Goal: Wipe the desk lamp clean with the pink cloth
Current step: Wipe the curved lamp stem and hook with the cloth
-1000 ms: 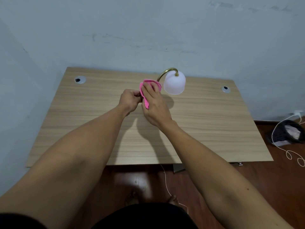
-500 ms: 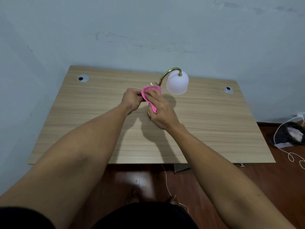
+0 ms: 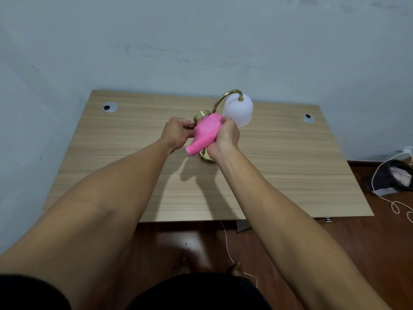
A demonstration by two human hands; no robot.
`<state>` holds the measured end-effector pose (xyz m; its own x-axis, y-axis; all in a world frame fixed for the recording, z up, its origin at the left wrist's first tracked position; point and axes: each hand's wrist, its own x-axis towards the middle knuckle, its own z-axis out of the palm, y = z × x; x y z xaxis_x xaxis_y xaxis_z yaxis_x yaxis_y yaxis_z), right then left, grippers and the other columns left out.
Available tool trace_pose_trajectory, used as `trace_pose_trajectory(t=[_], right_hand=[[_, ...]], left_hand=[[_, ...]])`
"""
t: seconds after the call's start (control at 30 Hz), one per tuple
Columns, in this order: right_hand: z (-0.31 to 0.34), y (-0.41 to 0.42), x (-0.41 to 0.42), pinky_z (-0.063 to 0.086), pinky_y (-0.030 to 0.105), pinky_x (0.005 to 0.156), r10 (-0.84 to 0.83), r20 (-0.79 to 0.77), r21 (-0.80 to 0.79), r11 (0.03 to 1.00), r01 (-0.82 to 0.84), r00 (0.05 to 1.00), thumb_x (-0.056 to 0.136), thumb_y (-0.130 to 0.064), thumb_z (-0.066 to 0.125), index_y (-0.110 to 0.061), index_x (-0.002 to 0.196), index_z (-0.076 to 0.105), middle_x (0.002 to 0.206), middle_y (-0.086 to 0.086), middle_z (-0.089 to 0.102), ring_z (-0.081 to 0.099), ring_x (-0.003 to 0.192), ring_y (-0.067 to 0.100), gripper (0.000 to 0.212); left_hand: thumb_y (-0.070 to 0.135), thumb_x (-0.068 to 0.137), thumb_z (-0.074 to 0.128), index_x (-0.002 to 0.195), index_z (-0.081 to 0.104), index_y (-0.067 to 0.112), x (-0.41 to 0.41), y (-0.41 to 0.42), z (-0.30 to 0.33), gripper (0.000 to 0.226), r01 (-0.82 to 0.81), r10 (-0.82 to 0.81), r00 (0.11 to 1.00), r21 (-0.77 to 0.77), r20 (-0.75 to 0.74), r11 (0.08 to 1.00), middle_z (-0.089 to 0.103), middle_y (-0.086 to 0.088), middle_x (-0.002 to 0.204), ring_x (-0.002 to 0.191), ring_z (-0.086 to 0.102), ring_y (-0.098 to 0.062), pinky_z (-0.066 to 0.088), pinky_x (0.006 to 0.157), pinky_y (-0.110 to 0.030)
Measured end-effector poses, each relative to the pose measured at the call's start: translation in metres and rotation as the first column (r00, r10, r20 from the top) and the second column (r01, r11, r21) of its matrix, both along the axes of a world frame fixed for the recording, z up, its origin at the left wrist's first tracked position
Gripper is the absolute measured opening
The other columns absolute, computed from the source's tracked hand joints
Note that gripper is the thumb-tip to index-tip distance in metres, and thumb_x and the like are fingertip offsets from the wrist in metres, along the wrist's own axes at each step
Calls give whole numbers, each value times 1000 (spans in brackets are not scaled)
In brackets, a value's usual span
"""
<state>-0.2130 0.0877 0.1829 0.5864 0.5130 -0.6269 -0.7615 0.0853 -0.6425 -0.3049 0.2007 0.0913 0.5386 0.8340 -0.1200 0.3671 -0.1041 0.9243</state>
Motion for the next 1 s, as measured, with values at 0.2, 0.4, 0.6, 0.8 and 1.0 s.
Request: trace_pose_trajectory(t=[0.2,0.4,0.6,0.8,1.0], right_hand=[[2,19,-24,48,31,69,15,73,-67,998,-10,997,92,-16,53,-14,94,62,96,7,63,60,78,26,10],[-6,16,-24,54,33,83,47,-7,-41,998,-47,999,92,-11,49,-6,98,68,101,8,67,66,93,26,21],[4,6,1,47,51,111,8,-101,-29,1000,-11,995,96,-13,49,-8,92,56,108,12,67,63,117,36,9],[-7,4,-9,52,45,101,138,10,-61,989,-137,990,92,-15,54,-6,94,65,114,12,71,67,114,34,14],[-17,2,-3,47,40,73,469,473,-415,865,-280,746,95,-30,48,-17,73,60,75,1,61,58,76,24,28]], left_hand=[[3,80,63,78,74,3,1,-6,10,10,31,-5,989,170,-147,985,59,-3,64,63,47,-7,35,56,-25],[-5,80,56,70,70,1,1,-5,11,19,65,-19,982,242,-186,968,50,-1,58,55,35,-12,30,55,-28],[-1,82,68,81,76,1,1,-2,9,9,88,-50,985,228,-165,970,59,0,65,57,45,-3,36,57,-23],[-2,83,67,86,78,3,2,-2,12,13,117,-65,978,258,-200,959,71,-6,74,63,52,-5,42,62,-26],[9,82,78,96,79,5,1,-1,8,15,115,-91,987,191,-130,975,79,-10,92,85,62,-7,54,87,-29]])
